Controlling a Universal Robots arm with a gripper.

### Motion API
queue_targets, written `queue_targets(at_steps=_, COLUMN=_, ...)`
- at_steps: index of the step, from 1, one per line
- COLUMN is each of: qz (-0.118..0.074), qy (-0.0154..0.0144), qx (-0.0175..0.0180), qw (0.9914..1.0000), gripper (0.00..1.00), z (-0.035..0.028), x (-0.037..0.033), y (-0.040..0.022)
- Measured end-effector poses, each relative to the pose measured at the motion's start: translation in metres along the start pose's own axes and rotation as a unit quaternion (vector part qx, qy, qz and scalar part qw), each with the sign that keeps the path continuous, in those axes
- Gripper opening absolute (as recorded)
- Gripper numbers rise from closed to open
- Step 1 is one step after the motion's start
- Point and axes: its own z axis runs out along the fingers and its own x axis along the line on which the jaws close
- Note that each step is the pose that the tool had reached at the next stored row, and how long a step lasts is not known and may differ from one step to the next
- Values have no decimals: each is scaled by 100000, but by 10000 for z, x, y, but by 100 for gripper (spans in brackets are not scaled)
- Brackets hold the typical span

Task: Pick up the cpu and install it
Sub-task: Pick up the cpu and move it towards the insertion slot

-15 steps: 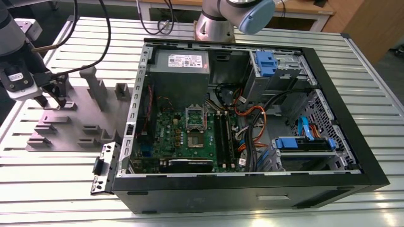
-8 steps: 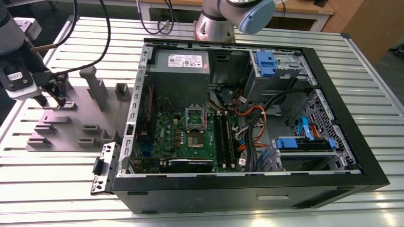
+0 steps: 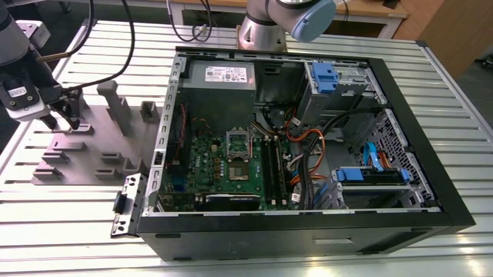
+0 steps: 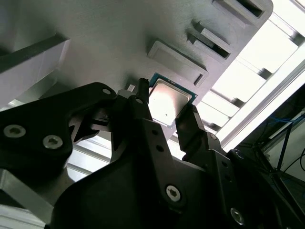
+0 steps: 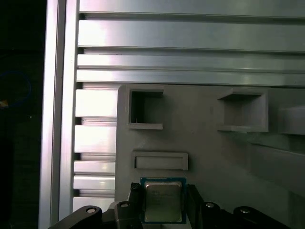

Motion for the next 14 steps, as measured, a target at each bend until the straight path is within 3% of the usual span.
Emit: queue_targets(at_steps=14, qz=-2, qy=0, qx=0, qw=100000, gripper=47, z=-36, x=0, y=1)
